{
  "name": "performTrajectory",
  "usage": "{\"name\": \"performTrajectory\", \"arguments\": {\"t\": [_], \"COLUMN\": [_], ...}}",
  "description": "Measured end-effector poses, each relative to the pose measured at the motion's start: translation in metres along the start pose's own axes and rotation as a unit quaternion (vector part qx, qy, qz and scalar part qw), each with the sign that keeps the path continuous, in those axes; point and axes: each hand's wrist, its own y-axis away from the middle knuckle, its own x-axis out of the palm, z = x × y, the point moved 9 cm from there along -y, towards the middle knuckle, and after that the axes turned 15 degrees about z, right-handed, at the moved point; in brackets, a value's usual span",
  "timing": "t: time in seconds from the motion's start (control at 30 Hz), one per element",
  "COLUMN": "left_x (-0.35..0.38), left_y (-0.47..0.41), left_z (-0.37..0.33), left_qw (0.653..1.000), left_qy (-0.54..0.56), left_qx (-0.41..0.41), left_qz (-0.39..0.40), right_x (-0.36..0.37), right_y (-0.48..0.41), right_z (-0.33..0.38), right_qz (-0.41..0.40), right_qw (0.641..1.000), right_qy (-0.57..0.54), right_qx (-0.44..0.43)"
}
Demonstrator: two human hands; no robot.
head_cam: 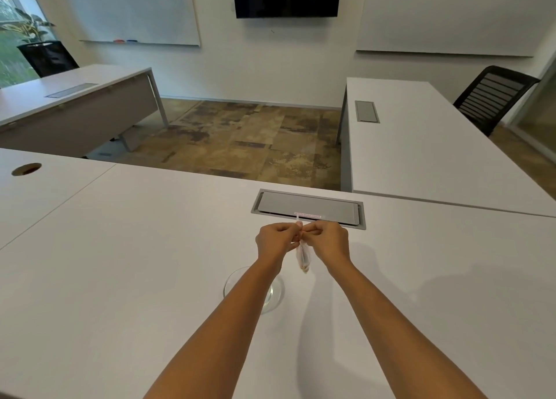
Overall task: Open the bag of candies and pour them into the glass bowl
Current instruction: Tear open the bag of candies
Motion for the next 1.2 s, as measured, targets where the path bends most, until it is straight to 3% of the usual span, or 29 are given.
{"name": "performTrajectory", "arguments": {"t": [0.17,0.43,0.73,1.03,1.2], "left_x": [-0.004,-0.012,-0.003,-0.003,-0.002], "left_y": [-0.001,-0.004,0.001,0.004,0.009], "left_z": [-0.002,0.007,0.012,0.006,0.001], "left_qw": [1.0,0.998,0.998,0.998,0.998], "left_qy": [-0.019,-0.002,0.025,-0.028,-0.048], "left_qx": [-0.016,-0.057,-0.062,-0.052,-0.035], "left_qz": [-0.013,-0.01,0.003,-0.03,-0.022], "right_x": [0.006,0.019,0.014,0.006,0.004], "right_y": [-0.003,0.0,0.002,0.006,0.007], "right_z": [-0.008,-0.017,-0.009,-0.017,-0.01], "right_qz": [0.026,0.112,0.048,0.002,-0.022], "right_qw": [0.999,0.973,0.998,0.998,0.999], "right_qy": [-0.038,-0.188,-0.007,-0.038,0.02], "right_qx": [0.03,0.073,0.038,0.053,0.036]}}
